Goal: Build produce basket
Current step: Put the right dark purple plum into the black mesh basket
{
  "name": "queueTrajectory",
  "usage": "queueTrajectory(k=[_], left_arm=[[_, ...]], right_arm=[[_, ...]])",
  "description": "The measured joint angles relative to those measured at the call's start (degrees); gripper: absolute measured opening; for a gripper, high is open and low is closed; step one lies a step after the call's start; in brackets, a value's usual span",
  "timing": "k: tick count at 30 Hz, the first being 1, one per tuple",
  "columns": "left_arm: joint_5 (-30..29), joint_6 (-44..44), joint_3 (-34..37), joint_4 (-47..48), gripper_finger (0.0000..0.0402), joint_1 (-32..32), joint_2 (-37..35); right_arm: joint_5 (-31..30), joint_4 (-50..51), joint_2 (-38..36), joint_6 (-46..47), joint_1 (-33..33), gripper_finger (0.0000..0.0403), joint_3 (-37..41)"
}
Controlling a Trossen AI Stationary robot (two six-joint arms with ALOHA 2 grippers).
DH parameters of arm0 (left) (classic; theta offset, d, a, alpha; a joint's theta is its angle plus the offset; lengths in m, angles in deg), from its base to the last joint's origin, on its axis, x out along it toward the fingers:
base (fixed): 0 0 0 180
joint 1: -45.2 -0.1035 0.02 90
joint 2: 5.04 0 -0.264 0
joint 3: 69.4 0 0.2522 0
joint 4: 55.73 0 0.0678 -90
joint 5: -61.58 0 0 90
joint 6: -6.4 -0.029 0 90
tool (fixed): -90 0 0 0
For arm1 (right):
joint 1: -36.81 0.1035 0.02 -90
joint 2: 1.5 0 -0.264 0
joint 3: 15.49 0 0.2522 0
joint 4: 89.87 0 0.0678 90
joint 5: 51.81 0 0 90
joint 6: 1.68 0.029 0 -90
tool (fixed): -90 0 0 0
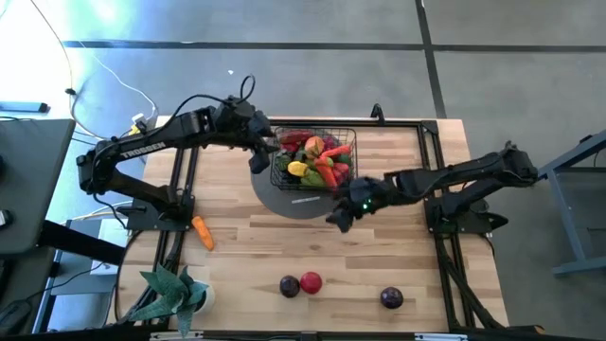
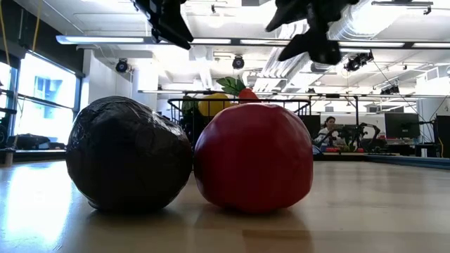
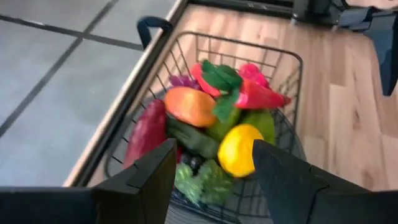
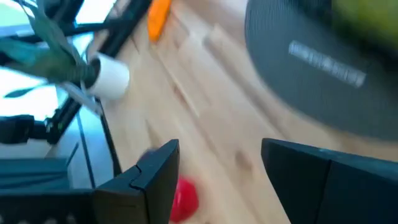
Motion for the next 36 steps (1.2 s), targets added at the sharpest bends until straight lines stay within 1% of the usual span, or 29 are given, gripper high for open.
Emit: queueTrajectory(k=[8, 14, 16, 21, 25, 30, 34, 36], left_arm=[[0.0, 1.0, 0.0, 2.1, 0.0200, 4.4, 0.0], [0.1, 5.3, 0.0, 2.1, 0.0200, 8.0, 0.0], [0.1, 7.0, 0.0, 2.1, 0.0200, 9.1, 0.0], [0.0, 10.7, 0.0, 2.1, 0.0200, 12.0, 0.0], [0.0, 13.4, 0.0, 2.6, 0.0200, 14.1, 0.0], [0.0, 17.1, 0.0, 4.7, 0.0200, 16.7, 0.0], [-0.1, 18.9, 0.0, 5.8, 0.0200, 18.3, 0.0], [-0.2, 19.8, 0.0, 5.8, 0.0200, 18.9, 0.1]], right_arm=[[0.4, 4.9, 0.0, 7.3, 8.6, 0.0210, 0.0], [4.1, 11.3, 0.0, 12.8, 13.8, 0.0211, 0.0], [6.4, 11.7, 0.0, 13.7, 15.1, 0.0211, 0.0], [9.8, 11.9, 0.0, 13.9, 17.8, 0.0213, 0.0], [11.0, 14.9, 0.0, 13.9, 20.2, 0.0236, 0.0], [11.7, 19.9, 1.0, 13.9, 25.0, 0.0285, 0.0], [14.2, 20.1, 2.3, 13.8, 28.8, 0.0318, 0.0], [14.2, 20.1, 2.7, 12.9, 30.7, 0.0327, 0.0]])
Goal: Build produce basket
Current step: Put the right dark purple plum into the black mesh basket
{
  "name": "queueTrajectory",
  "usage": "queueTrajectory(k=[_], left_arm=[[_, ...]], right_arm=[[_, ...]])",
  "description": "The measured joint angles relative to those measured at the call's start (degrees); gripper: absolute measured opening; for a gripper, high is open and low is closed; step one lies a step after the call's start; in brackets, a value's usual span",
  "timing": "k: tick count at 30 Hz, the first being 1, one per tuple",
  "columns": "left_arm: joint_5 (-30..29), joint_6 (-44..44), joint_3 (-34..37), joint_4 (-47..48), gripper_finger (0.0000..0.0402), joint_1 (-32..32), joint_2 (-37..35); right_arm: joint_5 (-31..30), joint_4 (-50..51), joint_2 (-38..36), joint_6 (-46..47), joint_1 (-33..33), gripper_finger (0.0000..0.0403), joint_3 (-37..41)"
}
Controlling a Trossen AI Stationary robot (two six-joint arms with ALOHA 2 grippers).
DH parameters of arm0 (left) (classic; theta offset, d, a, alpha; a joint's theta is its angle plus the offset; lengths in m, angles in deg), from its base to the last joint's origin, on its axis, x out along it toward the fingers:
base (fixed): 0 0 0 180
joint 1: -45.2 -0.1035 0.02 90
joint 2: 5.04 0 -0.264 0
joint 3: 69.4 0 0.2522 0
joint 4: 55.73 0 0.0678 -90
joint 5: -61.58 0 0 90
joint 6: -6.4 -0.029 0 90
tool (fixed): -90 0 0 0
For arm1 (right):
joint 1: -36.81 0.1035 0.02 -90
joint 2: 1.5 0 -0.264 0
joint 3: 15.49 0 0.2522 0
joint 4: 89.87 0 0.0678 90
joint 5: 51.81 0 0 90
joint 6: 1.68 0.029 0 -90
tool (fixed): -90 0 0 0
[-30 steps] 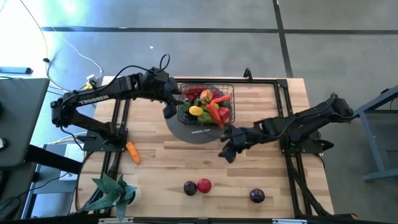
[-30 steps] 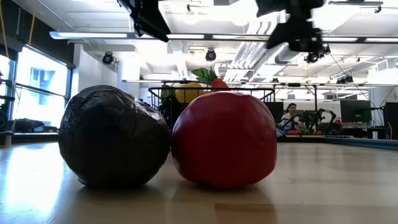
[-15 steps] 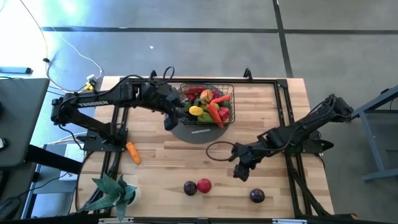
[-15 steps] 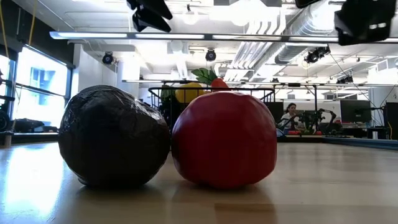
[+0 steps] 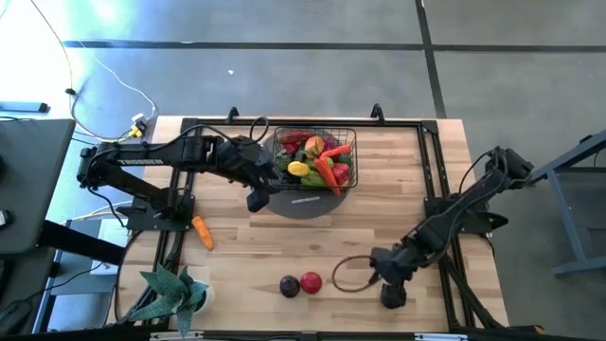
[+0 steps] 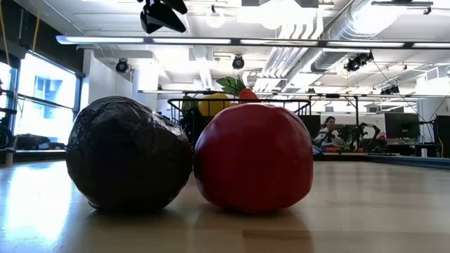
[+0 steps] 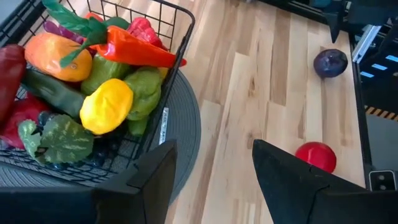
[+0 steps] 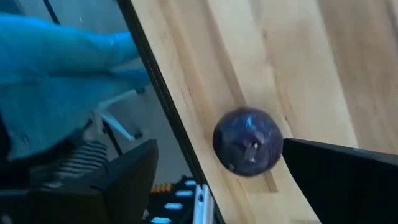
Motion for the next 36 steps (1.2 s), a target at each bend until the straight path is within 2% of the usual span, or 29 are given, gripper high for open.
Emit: queueTrajectory(k=[6, 14, 27, 31, 36], left_arm=[[-0.2, 0.5, 0.0, 0.0, 0.0200, 1.3, 0.0], [-0.3, 4.3, 0.0, 0.4, 0.0200, 1.8, 0.0], [-0.3, 4.4, 0.0, 1.9, 0.0200, 1.8, 0.0], [-0.3, 4.4, 0.0, 1.9, 0.0200, 1.8, 0.0], [-0.3, 3.8, 0.0, 1.9, 0.0200, 1.7, 0.0]], right_arm=[[-3.0, 0.0, 2.2, -0.6, 4.9, 0.0332, 0.0], [-3.3, 0.0, 7.2, -2.1, 9.5, 0.0332, 0.0], [-6.1, -1.4, 15.8, -1.3, 11.2, 0.0332, 0.0], [-6.5, -2.1, 16.8, -0.2, 11.2, 0.0316, 0.0], [-8.4, -2.9, 16.6, 1.0, 10.7, 0.0265, 0.0]])
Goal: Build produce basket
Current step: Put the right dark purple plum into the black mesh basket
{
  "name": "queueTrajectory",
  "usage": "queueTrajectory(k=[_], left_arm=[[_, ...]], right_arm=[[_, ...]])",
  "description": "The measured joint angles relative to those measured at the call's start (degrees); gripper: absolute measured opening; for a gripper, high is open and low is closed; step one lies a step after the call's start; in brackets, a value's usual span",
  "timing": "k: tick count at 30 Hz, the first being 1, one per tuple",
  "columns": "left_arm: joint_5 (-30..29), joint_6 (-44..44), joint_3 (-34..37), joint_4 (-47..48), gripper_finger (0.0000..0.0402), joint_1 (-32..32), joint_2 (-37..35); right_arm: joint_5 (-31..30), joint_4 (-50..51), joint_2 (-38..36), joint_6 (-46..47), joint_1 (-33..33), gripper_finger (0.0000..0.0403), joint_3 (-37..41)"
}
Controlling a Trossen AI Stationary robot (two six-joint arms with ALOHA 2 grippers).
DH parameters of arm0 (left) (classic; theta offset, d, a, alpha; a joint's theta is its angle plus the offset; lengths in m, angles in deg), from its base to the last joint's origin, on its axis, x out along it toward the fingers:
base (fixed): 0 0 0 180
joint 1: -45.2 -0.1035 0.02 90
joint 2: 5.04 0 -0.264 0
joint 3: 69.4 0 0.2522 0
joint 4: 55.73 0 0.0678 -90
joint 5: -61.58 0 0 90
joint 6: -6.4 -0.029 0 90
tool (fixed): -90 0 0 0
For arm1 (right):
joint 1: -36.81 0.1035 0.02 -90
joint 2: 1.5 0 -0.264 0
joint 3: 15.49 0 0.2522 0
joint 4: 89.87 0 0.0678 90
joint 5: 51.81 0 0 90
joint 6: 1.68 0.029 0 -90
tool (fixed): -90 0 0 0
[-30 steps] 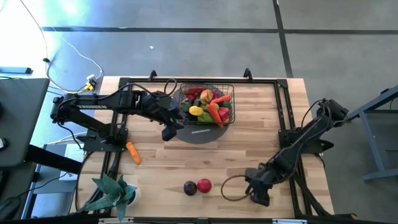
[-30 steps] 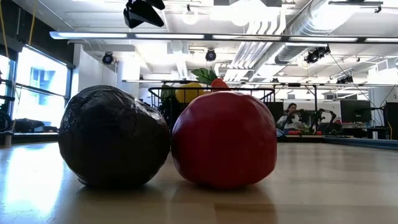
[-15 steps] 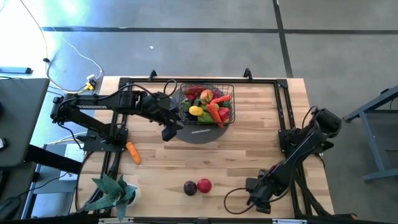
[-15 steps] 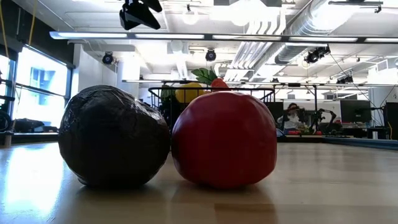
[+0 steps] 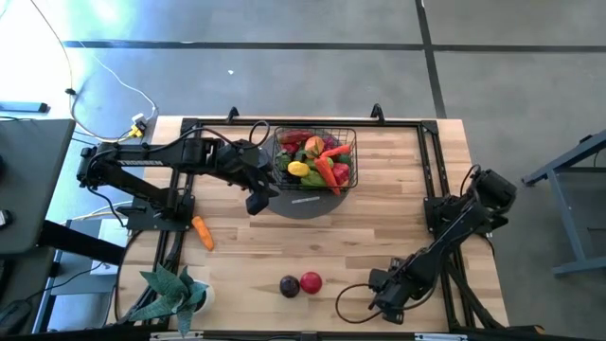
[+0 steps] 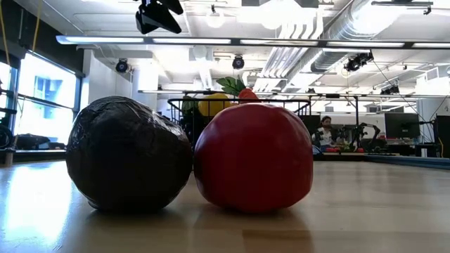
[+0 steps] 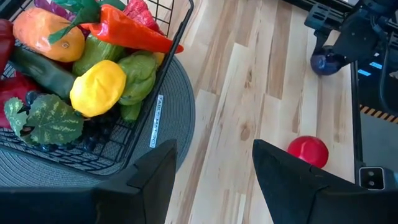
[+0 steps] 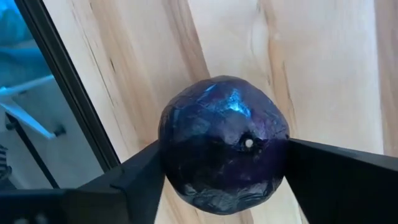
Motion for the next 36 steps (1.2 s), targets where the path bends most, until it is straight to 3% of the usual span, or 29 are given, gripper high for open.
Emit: queueTrajectory(k=[5, 16, 36], left_arm=[[0.0, -0.5, 0.0, 0.0, 0.0200, -0.2, 0.0], [-0.5, -0.9, 0.0, 0.0, 0.0200, -0.2, 0.0], [-1.5, -0.9, 0.0, -0.1, 0.0200, -0.2, 0.0]], right_arm=[[-0.5, -1.7, 0.0, 0.0, -1.4, 0.0228, 0.0], [-6.0, -2.7, -4.3, -2.1, -8.7, 0.0227, 0.2], [-16.6, -7.5, -16.6, -15.3, -36.0, 0.0233, 0.1]])
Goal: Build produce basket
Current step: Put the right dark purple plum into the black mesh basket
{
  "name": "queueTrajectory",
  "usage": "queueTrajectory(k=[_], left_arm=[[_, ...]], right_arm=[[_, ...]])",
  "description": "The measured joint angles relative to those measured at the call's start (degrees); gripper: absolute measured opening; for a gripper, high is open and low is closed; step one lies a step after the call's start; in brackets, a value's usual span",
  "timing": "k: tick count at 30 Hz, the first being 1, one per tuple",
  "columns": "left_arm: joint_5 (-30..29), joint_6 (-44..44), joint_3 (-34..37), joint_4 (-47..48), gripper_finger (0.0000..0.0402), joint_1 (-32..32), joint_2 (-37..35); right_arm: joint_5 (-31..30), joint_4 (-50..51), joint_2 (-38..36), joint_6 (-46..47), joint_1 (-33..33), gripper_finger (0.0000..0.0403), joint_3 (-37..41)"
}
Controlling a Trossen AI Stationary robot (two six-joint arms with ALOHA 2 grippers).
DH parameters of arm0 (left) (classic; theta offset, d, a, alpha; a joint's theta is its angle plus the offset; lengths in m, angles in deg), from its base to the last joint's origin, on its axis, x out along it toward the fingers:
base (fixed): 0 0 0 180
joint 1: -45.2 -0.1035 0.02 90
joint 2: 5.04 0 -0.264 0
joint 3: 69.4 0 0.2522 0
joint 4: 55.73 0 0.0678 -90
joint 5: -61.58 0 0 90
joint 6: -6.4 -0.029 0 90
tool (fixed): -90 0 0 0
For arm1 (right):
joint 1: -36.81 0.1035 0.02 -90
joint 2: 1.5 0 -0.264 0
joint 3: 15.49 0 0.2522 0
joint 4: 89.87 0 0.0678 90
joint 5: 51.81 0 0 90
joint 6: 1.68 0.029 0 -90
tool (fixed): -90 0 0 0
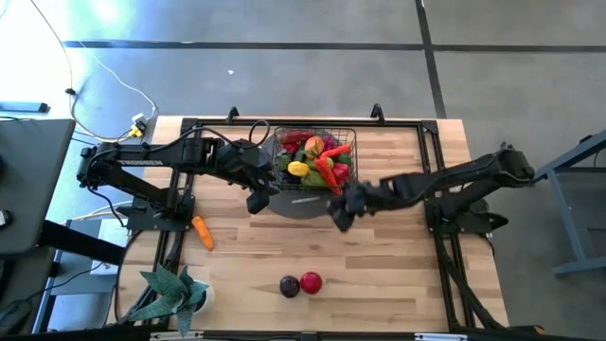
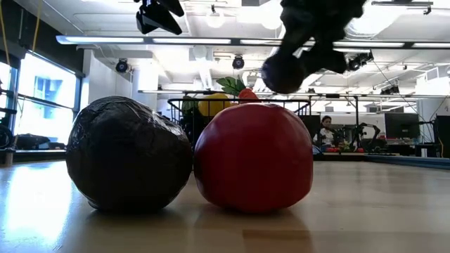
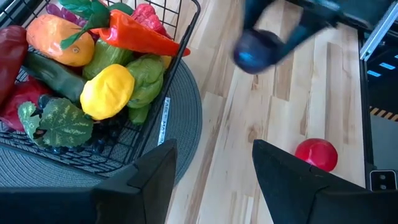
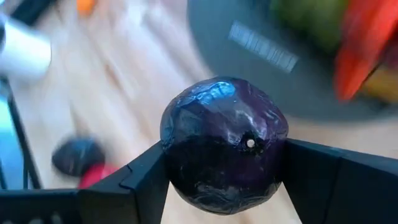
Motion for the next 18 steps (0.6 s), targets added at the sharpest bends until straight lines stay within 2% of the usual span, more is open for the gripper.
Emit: queueTrajectory(k=[6, 18], left_arm=[[-0.1, -1.5, 0.0, 0.0, 0.0200, 0.0, 0.0], [-0.2, -3.6, 0.0, -2.1, 0.0200, 0.0, 0.0]], right_arm=[[-3.7, -2.6, -2.9, -5.1, -8.8, 0.0233, 0.0], [-3.5, -5.1, -4.3, -18.1, -22.4, 0.0238, 0.0]])
